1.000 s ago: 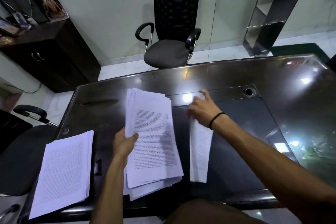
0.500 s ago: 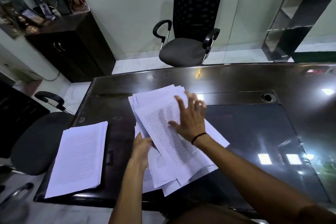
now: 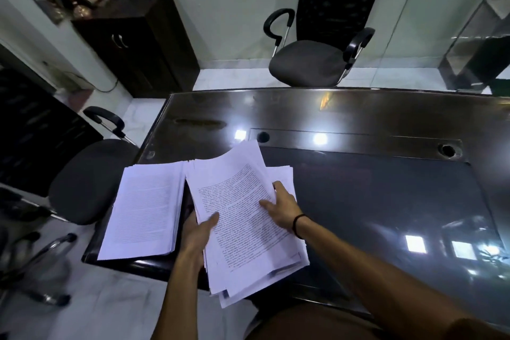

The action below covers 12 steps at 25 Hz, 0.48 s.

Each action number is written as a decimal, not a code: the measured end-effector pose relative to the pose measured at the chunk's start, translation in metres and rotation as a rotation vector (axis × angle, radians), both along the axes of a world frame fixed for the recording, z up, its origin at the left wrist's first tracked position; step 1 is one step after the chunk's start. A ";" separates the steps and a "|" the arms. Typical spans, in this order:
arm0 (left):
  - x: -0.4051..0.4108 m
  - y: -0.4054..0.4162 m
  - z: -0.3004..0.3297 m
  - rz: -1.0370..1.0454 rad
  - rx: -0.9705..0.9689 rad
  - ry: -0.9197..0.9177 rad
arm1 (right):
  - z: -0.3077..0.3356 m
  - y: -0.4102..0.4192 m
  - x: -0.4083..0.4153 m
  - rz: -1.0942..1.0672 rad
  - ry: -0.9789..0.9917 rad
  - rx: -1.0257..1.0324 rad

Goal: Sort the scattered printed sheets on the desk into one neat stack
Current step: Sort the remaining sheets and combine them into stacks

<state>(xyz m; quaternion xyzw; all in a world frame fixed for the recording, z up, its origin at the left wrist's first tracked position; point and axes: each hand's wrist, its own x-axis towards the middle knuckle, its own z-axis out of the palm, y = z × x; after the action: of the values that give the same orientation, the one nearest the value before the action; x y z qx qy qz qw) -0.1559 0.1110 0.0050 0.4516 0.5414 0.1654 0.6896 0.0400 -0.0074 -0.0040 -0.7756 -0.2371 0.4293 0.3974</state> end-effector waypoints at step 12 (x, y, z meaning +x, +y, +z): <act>-0.090 0.044 -0.010 0.344 0.121 0.122 | -0.058 0.001 0.005 -0.155 -0.372 -0.554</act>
<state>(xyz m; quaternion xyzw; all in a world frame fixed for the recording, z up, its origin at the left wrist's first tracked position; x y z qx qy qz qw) -0.2458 0.1546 -0.0046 0.4023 0.6405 0.2851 0.5887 0.0454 -0.0067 -0.0623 -0.9347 -0.1203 0.2973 0.1531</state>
